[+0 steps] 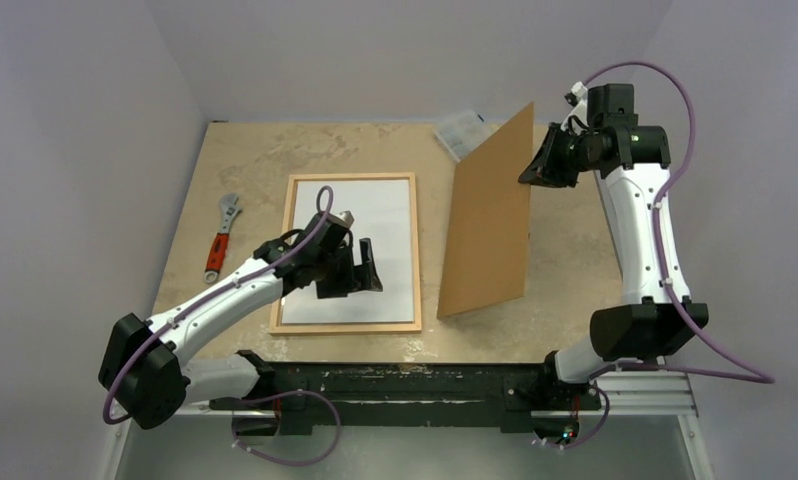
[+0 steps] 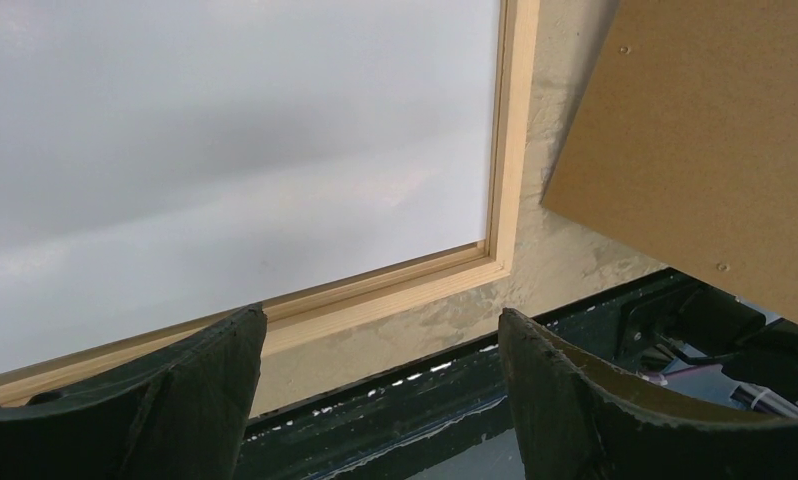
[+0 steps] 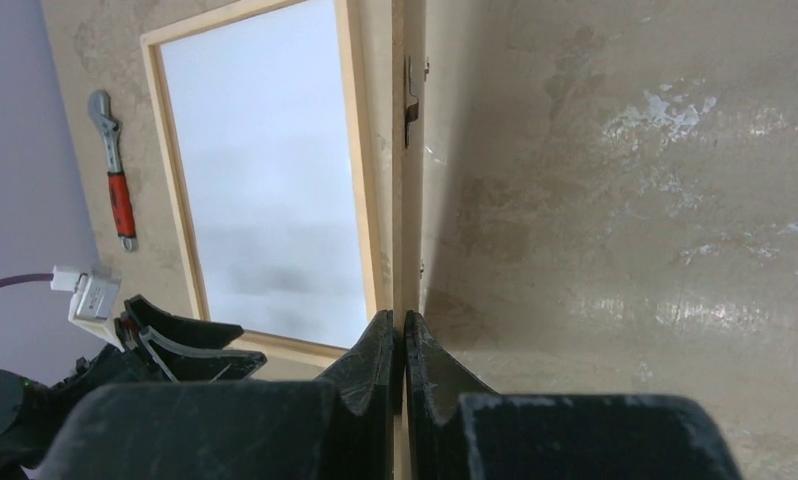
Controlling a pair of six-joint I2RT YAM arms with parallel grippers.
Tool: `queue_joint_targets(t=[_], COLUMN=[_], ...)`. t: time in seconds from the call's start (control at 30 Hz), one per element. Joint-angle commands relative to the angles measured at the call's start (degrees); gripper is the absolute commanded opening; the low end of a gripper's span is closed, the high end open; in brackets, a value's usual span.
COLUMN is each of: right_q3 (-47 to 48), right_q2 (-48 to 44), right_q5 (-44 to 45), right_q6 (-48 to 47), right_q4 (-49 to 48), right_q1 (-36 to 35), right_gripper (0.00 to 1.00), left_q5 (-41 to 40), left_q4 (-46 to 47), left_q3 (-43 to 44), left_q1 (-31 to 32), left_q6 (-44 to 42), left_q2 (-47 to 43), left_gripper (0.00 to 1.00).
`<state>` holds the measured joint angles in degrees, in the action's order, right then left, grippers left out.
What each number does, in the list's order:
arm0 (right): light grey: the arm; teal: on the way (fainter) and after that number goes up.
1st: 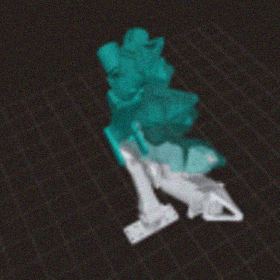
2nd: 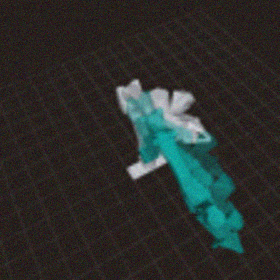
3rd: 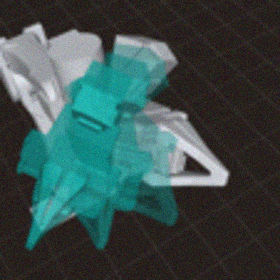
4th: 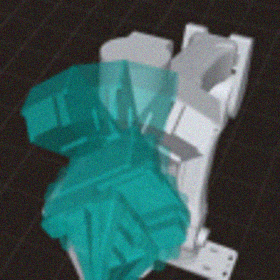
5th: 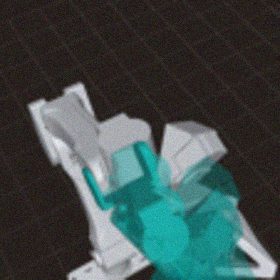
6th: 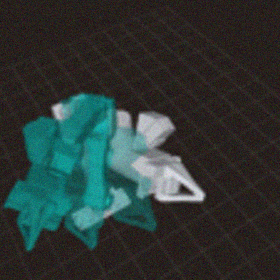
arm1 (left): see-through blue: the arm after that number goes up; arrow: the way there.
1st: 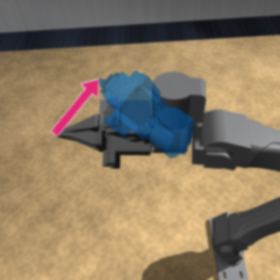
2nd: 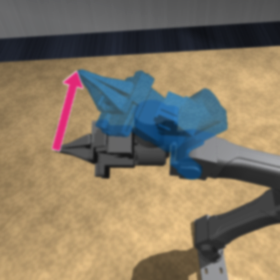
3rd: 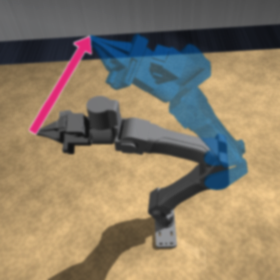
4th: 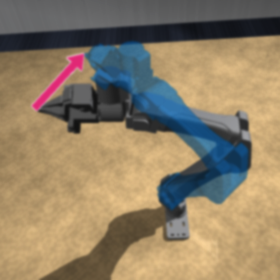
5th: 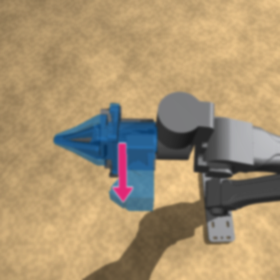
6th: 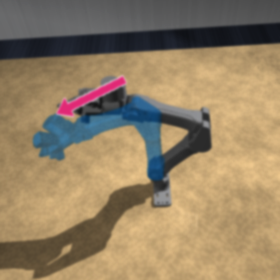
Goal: Put the photo into the frame
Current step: Turn over the photo frame at the center of the board.
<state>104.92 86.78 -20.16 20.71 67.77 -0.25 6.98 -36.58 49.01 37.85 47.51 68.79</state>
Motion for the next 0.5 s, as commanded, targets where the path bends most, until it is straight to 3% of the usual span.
queue_joint_targets(t=[0.0, 0.47], right_q3=[4.1, 10.0], right_q2=[0.5, 9.0], right_q5=[-1.7, 2.8], right_q6=[-0.3, 0.5], right_q4=[-0.3, 1.9], right_q1=[-0.6, -10.8], right_gripper=[0.00, 0.00], left_q5=[-1.3, -2.8], left_q4=[-0.8, -1.8], left_q3=[2.9, 2.7], left_q1=[0.6, 1.4], left_q6=[0.1, 0.3], left_q2=[0.6, 0.6], left_gripper=[0.83, 0.83])
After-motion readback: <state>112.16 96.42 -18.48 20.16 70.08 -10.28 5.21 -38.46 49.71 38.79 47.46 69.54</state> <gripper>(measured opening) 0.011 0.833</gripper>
